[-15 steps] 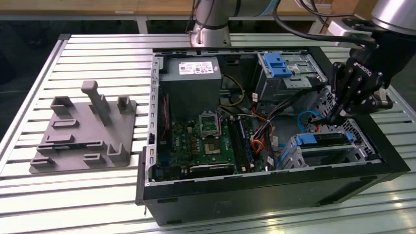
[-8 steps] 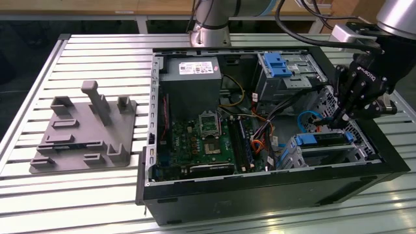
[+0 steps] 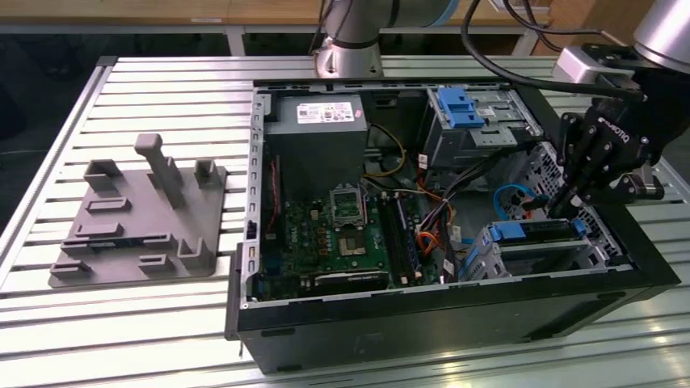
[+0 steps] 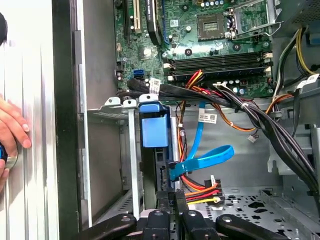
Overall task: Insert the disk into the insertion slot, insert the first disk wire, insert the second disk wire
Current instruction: 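Insert the first disk wire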
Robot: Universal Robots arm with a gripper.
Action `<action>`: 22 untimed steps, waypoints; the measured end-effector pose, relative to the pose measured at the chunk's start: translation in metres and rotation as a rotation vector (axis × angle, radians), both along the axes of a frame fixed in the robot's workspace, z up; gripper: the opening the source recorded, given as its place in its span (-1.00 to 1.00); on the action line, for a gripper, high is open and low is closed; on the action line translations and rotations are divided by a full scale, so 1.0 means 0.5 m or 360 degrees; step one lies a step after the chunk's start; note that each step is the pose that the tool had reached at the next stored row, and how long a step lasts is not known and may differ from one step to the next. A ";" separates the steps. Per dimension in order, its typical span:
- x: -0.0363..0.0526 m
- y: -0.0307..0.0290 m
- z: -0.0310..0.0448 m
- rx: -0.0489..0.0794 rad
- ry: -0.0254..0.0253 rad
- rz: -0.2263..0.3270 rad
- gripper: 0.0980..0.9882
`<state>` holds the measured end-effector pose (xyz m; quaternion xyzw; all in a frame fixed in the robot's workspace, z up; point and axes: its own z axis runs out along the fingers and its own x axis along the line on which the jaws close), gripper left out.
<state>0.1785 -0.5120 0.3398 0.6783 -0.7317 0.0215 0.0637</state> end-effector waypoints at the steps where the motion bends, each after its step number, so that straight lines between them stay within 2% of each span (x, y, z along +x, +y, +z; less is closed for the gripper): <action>1: 0.000 -0.003 0.000 0.0017 -0.00004 0.0000 -0.86; 4: 0.000 -0.012 0.000 0.0085 -0.00030 0.0000 -0.86; 6: -0.001 -0.019 0.000 0.0108 -0.00031 0.0000 -0.86; 10: -0.004 -0.032 0.000 0.0117 -0.00032 0.0002 -0.86; 17: -0.005 -0.033 0.000 0.0120 -0.00029 0.0009 -0.86; 18: -0.005 -0.034 0.000 0.0128 -0.00033 0.0009 -0.86; 19: -0.005 -0.035 0.000 0.0149 -0.00039 0.0009 -0.86; 22: -0.005 -0.041 0.000 0.0236 -0.00087 0.0009 -0.86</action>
